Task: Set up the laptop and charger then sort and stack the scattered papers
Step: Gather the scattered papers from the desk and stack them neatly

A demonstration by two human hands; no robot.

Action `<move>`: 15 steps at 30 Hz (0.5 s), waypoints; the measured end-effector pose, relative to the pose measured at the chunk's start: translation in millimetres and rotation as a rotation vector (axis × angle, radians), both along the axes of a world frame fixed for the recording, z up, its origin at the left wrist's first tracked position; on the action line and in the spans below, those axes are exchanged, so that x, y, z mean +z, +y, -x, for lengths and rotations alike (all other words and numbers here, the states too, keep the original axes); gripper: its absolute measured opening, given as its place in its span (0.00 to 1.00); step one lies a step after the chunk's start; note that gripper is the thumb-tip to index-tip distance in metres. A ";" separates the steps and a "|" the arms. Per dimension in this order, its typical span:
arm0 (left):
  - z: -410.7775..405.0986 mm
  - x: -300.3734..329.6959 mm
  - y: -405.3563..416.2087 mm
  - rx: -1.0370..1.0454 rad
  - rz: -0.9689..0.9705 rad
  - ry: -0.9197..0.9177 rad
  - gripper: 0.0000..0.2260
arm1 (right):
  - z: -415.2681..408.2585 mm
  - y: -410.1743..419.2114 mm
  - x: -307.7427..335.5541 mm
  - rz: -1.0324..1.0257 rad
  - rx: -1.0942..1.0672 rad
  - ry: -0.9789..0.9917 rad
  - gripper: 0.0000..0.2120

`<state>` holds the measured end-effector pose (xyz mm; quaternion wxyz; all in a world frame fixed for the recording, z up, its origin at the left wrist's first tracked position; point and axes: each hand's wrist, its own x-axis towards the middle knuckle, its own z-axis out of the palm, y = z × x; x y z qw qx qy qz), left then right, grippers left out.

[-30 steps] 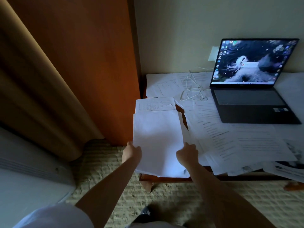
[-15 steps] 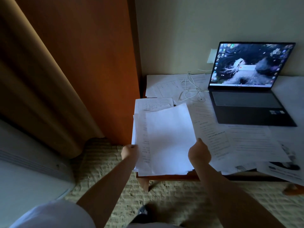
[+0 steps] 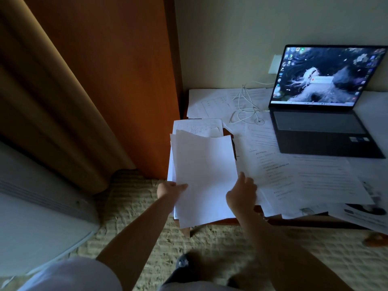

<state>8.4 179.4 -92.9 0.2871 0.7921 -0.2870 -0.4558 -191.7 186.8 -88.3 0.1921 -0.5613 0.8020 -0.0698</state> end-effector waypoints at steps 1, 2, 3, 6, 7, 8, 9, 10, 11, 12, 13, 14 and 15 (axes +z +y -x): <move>-0.6 -3.2 -0.5 0.015 -0.012 0.021 0.13 | 0.7 0.7 1.9 0.090 0.096 0.097 0.32; -0.3 -3.7 -0.6 0.030 -0.005 0.052 0.13 | -0.5 0.4 1.9 0.136 0.238 0.089 0.32; 0.9 -1.7 -0.7 0.062 -0.009 0.116 0.14 | -3.9 0.3 2.0 0.131 0.399 0.007 0.32; 0.8 -4.9 0.9 0.180 -0.050 0.382 0.16 | -27.2 10.5 4.4 -0.052 0.671 -0.241 0.32; 1.9 -1.8 3.8 0.197 -0.060 0.451 0.14 | -35.1 14.9 3.6 -0.064 0.696 -0.266 0.33; 2.0 -2.9 5.9 0.216 -0.060 0.502 0.12 | -41.7 18.5 1.6 -0.071 0.713 -0.272 0.34; 2.2 -2.1 8.4 0.233 -0.062 0.542 0.11 | -46.6 21.7 0.1 -0.066 0.732 -0.275 0.35; 2.0 -4.3 10.4 0.255 -0.057 0.585 0.10 | -49.2 24.2 -1.7 -0.065 0.742 -0.277 0.37; 1.6 -4.3 12.4 0.262 -0.063 0.615 0.09 | -49.6 25.8 -2.6 -0.073 0.742 -0.276 0.39; 1.6 -5.8 13.5 0.262 -0.066 0.651 0.09 | -48.4 26.6 -2.1 -0.097 0.739 -0.273 0.42; 2.6 -3.4 15.4 0.261 -0.069 0.674 0.09 | -47.3 27.0 -2.7 -0.121 0.738 -0.271 0.44; 2.5 -5.2 15.8 0.262 -0.068 0.686 0.10 | -46.7 28.0 -3.1 -0.140 0.736 -0.281 0.44; 2.0 -3.6 17.3 0.258 -0.072 0.683 0.10 | -46.9 28.3 -4.3 -0.148 0.714 -0.315 0.40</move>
